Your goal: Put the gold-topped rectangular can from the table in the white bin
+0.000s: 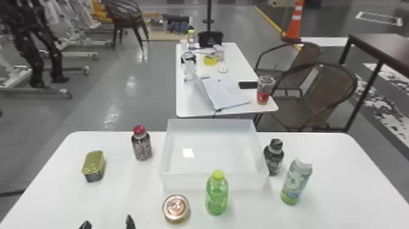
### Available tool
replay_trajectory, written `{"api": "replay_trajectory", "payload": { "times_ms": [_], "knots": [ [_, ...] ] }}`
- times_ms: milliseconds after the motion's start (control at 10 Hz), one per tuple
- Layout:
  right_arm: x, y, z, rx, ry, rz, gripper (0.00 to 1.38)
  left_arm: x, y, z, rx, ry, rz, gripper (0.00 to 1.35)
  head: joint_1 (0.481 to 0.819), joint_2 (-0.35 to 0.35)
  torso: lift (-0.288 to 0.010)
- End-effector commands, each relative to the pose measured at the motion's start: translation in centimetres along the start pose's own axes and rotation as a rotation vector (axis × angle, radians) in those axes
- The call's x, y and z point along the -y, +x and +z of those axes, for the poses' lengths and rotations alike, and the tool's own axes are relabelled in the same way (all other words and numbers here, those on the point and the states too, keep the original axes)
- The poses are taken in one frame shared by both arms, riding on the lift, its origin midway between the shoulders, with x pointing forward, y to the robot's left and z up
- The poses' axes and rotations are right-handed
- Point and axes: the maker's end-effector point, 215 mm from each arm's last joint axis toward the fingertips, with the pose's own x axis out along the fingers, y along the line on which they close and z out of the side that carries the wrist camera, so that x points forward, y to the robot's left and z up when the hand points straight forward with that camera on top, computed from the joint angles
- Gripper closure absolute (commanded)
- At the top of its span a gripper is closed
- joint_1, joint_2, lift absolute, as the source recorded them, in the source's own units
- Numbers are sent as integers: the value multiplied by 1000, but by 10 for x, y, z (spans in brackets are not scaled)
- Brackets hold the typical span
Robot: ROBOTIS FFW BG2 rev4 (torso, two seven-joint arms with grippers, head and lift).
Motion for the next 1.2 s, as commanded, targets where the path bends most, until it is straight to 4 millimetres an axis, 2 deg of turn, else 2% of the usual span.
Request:
{"api": "replay_trajectory", "payload": {
  "times_ms": [0,600,800,1100],
  "knots": [
    [0,1,1,2,0,-1,147,0,0,0,-1,0,0,131,549,0,-100],
    [0,1,1,4,3,-2,148,0,3,-4,-9,3,0,127,549,0,-100],
    [0,1,1,3,4,-1,147,-5,17,-9,-23,30,5,125,549,0,-100],
    [0,2,2,6,5,-1,147,-7,50,-16,-41,90,11,127,549,0,-100]
  ]
}}
